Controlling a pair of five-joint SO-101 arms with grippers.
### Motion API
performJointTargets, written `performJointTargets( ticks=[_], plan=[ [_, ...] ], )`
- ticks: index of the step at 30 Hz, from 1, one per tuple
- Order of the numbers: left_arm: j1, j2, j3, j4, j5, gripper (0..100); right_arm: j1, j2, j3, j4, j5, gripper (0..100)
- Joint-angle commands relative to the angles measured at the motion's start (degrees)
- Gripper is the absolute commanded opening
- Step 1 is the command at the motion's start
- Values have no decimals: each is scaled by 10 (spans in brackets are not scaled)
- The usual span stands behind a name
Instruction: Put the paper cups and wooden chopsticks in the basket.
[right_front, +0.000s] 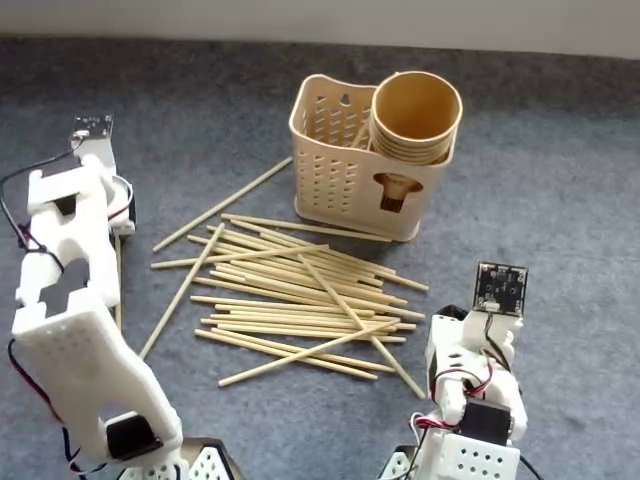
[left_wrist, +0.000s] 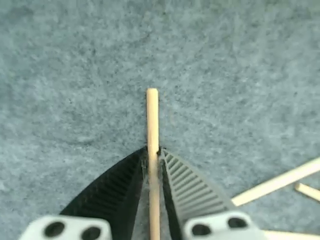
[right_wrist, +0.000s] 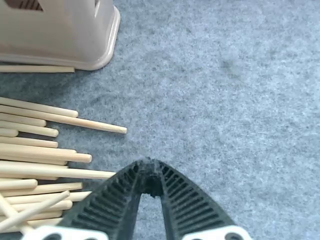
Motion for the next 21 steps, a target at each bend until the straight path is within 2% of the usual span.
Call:
performJointTargets(
  ticks=[1, 11, 16, 21],
  plan=[
    [10, -27, -16, 27, -2, 6, 3, -7, 65, -2, 5, 5],
    [68, -184, -15, 87, 0, 6, 3, -7, 64, -1, 5, 5],
    [105, -267, -20, 94, 67, 6, 2, -7, 64, -3, 5, 5],
    [161, -349, -20, 93, 91, 6, 2, -7, 63, -4, 5, 5]
  ],
)
